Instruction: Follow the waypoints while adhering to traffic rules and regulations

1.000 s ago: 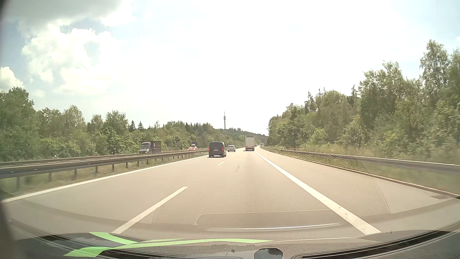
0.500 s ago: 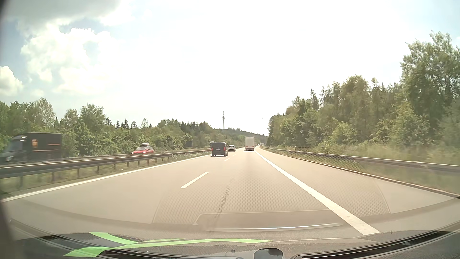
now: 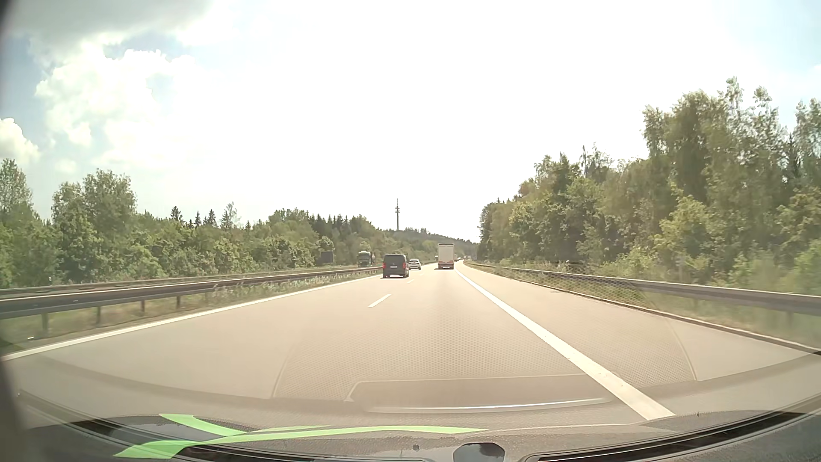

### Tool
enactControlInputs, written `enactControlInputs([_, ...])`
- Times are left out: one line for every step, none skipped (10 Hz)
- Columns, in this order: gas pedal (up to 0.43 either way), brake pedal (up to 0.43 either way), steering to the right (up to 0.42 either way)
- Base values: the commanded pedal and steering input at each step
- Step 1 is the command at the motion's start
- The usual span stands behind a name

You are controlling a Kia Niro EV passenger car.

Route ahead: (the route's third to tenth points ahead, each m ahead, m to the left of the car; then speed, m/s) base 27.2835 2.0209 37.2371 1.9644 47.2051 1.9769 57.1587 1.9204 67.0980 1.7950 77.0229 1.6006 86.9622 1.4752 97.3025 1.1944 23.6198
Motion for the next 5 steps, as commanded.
enactControlInputs([0.248, 0.000, -0.004])
enactControlInputs([0.248, 0.000, -0.004])
enactControlInputs([0.248, 0.000, -0.004])
enactControlInputs([0.248, 0.000, -0.004])
enactControlInputs([0.248, 0.000, -0.004])
